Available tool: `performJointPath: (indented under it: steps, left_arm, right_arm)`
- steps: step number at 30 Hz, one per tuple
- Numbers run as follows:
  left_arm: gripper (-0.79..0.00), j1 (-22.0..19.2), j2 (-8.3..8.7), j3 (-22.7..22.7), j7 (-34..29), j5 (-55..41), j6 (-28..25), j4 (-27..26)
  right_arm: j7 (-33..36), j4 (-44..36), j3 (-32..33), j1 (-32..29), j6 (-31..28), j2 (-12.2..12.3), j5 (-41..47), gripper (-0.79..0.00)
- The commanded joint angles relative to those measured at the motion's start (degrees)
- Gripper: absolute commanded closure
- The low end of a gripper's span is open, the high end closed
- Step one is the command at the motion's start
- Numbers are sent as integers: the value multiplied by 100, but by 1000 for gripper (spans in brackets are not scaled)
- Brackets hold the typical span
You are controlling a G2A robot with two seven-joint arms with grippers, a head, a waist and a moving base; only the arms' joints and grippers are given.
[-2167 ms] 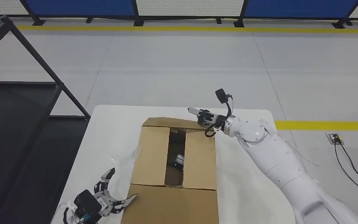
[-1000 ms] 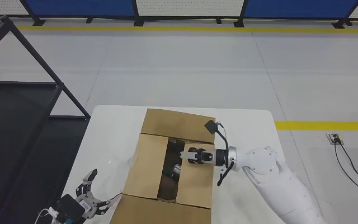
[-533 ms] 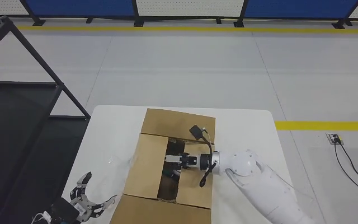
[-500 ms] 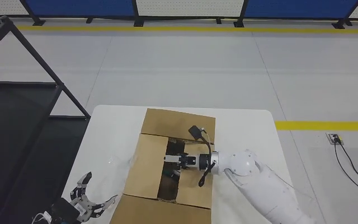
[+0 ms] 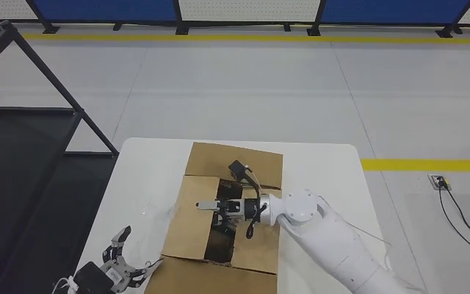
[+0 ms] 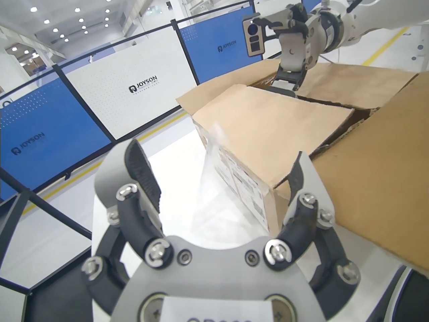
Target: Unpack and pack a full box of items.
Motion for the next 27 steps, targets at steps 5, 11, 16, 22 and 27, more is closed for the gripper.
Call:
performJointPath:
  steps: [5,11,16,22,27]
  left_arm:
    - [-785,144,49,5,329,322,-277,-222]
    - [-785,360,103,-98,701,673,-332,-379]
    - [-785,414,97,-32,598,547,-160,-511]
    - [-785,331,83,117,321,324,-22,-662]
    - [-785,154,52,362,-190,223,268,-746]
  right_arm:
    - [-125,-144,67,12,-117,-69,65,-785]
    - [-170,-346,80,47,-162,-134,-30,-785]
    - [-97,-394,68,88,-216,-200,-4,-785]
    - [81,-373,28,149,-360,-277,-29,-785]
    - [273,-330,29,170,-554,-326,-15,-785]
